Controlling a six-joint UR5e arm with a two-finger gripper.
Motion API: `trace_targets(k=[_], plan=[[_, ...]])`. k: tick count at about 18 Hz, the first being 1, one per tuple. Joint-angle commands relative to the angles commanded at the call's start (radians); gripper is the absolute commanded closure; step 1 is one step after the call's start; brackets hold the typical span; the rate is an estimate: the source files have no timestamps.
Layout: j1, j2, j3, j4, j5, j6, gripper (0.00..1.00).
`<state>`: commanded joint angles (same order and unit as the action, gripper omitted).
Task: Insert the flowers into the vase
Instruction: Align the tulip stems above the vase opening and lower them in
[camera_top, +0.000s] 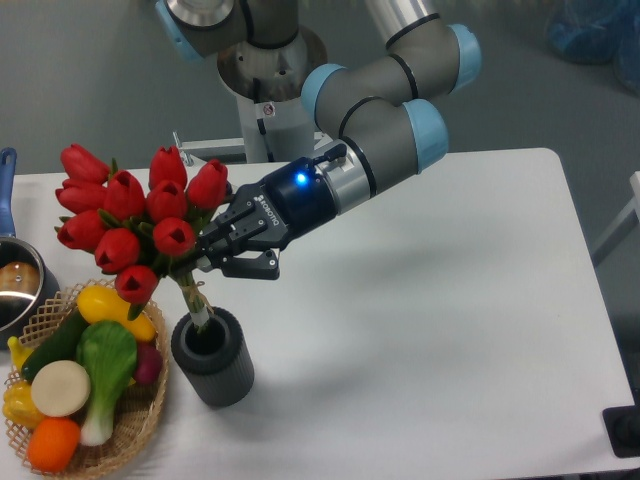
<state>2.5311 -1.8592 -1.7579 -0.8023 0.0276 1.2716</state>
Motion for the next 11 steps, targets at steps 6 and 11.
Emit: trace_targets(k=[6,11], plan=[[-0.005,-0.017,-0.002,0.000,-0.008,0.012,0.82],[-0.008,-0.020,-0.046,0.000,-0.009,0.067,0.82]])
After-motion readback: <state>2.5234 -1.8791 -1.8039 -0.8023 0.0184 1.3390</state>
